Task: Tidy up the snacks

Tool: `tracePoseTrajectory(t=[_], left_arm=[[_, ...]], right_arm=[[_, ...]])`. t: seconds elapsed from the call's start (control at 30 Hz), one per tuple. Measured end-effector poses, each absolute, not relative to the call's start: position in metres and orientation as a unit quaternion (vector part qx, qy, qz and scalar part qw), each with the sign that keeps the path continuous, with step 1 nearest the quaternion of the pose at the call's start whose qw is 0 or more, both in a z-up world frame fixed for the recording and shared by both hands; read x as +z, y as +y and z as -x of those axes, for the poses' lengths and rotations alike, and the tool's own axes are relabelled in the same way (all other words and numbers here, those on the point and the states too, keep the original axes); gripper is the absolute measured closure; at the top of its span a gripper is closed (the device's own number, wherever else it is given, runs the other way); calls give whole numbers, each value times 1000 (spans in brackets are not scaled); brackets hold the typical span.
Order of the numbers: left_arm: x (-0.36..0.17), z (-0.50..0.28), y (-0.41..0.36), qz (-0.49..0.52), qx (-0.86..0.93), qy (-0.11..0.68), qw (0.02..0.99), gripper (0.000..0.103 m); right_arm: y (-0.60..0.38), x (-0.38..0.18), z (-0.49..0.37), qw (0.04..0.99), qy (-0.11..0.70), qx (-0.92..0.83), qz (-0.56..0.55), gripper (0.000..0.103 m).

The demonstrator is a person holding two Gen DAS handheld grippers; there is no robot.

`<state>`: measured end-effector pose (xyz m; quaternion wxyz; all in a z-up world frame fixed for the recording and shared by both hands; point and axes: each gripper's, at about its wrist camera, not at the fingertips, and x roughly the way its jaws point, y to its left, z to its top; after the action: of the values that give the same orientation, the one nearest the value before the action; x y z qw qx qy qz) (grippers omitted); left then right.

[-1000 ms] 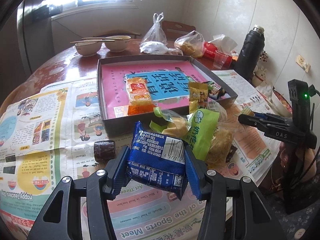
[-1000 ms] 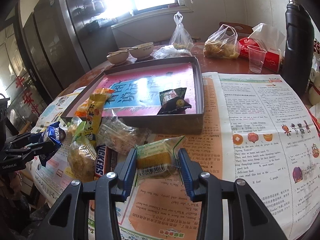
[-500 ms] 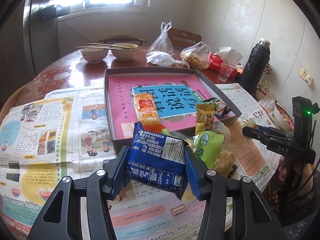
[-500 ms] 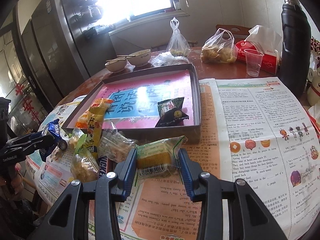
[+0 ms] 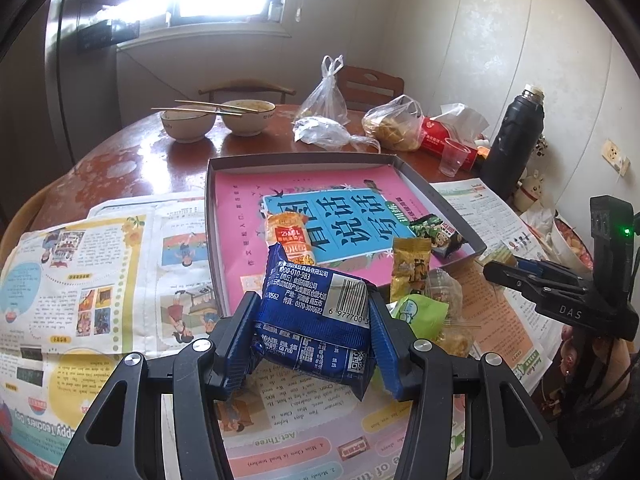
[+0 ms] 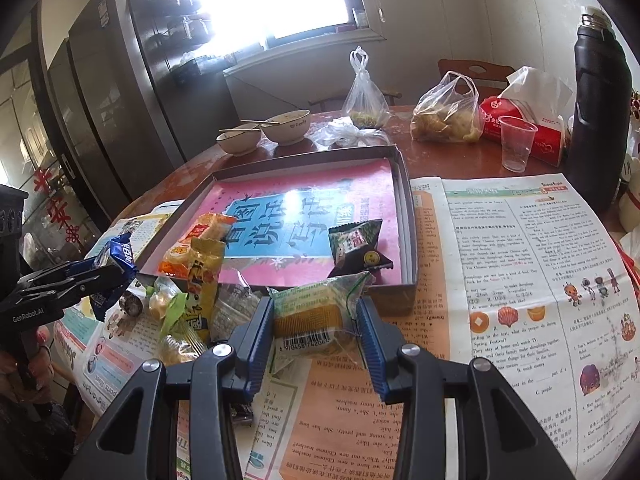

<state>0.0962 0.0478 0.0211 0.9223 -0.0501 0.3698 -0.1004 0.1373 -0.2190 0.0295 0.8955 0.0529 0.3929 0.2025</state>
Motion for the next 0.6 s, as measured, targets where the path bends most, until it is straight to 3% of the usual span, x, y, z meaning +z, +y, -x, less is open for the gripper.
tracePoseTrajectory(t=[0.6], left_arm=[[26,-117,58,75,-72,370,923,48]], right_arm=[[-203,42,-157,899,377,216,-53,61]])
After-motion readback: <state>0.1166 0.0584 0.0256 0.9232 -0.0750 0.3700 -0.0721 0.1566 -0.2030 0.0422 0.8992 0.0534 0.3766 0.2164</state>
